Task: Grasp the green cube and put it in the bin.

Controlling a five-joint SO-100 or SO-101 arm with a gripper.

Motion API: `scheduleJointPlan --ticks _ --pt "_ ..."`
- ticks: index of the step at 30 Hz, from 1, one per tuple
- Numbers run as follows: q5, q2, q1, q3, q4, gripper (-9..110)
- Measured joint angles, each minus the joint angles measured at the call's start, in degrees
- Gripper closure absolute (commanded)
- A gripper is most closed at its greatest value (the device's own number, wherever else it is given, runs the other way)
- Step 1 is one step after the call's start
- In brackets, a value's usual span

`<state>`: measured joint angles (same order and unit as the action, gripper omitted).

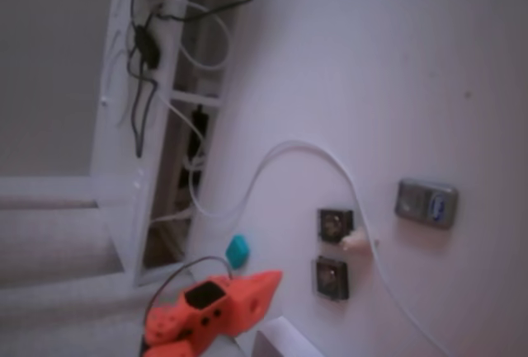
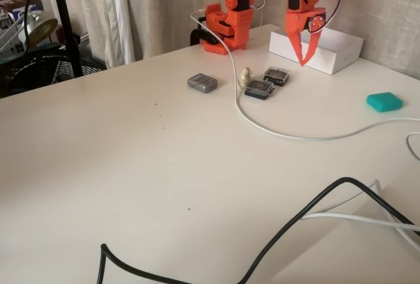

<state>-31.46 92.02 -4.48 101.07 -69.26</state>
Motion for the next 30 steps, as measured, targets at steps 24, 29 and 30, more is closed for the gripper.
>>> scheduleJointPlan --ticks 24,29,30 --pt "6.15 74.44 -7.56 56.07 7.73 110" --pt "11.95 93.6 -8.96 60.56 -2.81 110" --pt "12.83 95.27 -9.32 60.82 -5.1 110"
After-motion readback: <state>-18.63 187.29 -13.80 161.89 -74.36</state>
